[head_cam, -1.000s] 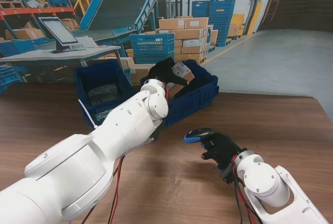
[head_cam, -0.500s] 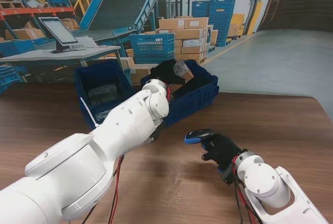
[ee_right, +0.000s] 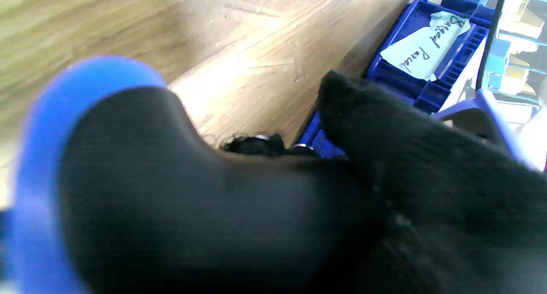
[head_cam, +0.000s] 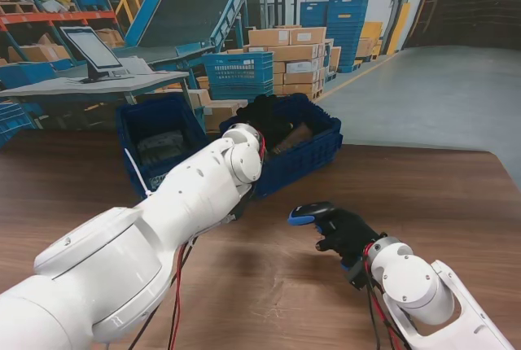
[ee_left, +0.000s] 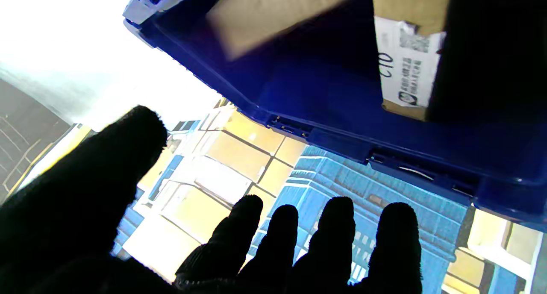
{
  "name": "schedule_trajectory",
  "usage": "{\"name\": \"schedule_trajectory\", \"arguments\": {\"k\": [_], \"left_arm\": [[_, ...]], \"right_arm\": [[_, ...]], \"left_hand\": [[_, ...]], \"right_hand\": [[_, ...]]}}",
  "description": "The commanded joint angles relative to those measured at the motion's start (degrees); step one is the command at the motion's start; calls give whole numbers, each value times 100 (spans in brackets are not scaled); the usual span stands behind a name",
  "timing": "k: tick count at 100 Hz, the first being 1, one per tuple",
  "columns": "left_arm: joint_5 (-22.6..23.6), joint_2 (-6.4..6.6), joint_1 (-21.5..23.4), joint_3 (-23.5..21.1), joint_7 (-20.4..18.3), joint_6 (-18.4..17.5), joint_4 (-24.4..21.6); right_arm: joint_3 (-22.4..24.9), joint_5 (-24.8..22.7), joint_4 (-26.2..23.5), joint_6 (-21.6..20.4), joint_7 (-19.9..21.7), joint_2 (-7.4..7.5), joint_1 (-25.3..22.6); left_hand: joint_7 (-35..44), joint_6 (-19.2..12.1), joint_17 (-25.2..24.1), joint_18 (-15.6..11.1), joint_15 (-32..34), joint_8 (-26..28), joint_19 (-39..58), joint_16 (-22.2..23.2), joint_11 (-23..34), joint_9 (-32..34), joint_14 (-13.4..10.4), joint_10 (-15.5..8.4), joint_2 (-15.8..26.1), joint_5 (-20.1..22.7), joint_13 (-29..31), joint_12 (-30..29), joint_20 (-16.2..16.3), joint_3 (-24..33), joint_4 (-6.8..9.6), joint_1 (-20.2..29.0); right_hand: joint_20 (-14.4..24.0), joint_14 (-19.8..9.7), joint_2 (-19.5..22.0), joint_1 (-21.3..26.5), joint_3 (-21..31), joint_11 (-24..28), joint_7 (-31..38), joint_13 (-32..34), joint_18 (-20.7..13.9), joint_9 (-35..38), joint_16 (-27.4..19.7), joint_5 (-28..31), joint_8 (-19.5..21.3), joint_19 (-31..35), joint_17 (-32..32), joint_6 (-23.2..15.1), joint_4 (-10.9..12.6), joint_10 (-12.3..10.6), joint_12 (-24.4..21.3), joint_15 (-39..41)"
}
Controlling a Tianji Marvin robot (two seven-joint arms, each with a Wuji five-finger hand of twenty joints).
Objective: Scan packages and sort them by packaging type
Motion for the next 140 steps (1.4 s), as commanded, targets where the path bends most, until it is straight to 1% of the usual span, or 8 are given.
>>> {"name": "schedule_trajectory", "arguments": {"k": [1,22,32,41,70,99,122,140], "left_arm": [[0,8,-33,11,-77,-22,-75],[-46,111,2,13,-52,24,-294],[-54,243,76,38,19,90,-582],[0,448,192,78,71,225,-1016],[121,1230,1059,-272,319,584,-3017],[708,1941,1813,-682,11,990,-4705],[1181,2471,2574,-1232,-397,1016,-5748],[1428,2737,3191,-1729,-563,890,-6302]], "right_arm": [[-8,6,-35,10,76,-28,-18],[-24,5,-21,6,51,-34,6],[-35,-1,-20,3,33,-37,14],[-41,-12,-29,3,17,-40,17],[-80,-88,-108,93,-68,-57,80],[-128,-167,-243,165,-184,-79,98],[-152,-197,-285,158,-242,-89,100],[-175,-203,-276,148,-290,-101,129]], "left_hand": [[-131,135,-115,-92,-142,-65,-181,-84,-135,-204,109,93,144,-166,-279,-74,-80,-69,150,-175],[-196,147,-113,-108,-218,-31,-336,-171,-315,-224,100,138,178,-218,-381,-145,-82,-197,123,-246],[-189,134,-113,-112,-211,-21,-363,-179,-285,-209,90,116,176,-180,-378,-127,-77,-194,124,-243],[-156,88,-77,-113,-182,-3,-365,-177,-214,-158,90,92,197,-75,-327,-96,-62,-201,124,-263],[-13,-102,-47,-119,-172,70,-453,-207,-103,218,32,30,367,364,-200,-82,-73,-289,145,-263],[-1,-111,-40,-124,-191,104,-526,-235,-147,241,51,35,627,376,-204,-97,-91,-485,196,-253],[37,-148,-22,-101,-189,150,-543,-237,-158,337,68,29,1134,456,-179,-86,-72,-886,312,-215],[78,-172,12,-87,-164,177,-510,-227,-149,464,90,27,1424,555,-111,-66,-59,-1188,361,-133]], "right_hand": [[20,-164,225,415,113,19,383,102,3,3,111,345,264,72,-4,-294,43,107,54,275],[22,-167,226,415,111,20,383,102,6,8,110,345,265,74,-3,-292,42,105,52,274],[22,-159,225,414,108,19,383,104,5,6,111,345,265,75,-3,-291,41,106,51,276],[22,-158,223,417,109,18,383,100,5,0,111,346,266,75,-3,-286,42,107,52,275],[22,-153,228,419,108,19,383,103,7,1,113,346,268,74,-4,-285,45,105,54,280],[21,-149,227,420,105,18,382,103,5,4,111,346,269,72,-5,-286,45,109,55,277],[21,-159,229,415,102,17,382,105,5,5,111,346,269,71,-3,-285,45,105,56,274],[20,-159,233,416,101,15,382,99,-6,4,112,346,269,71,0,-285,45,104,56,274]]}}
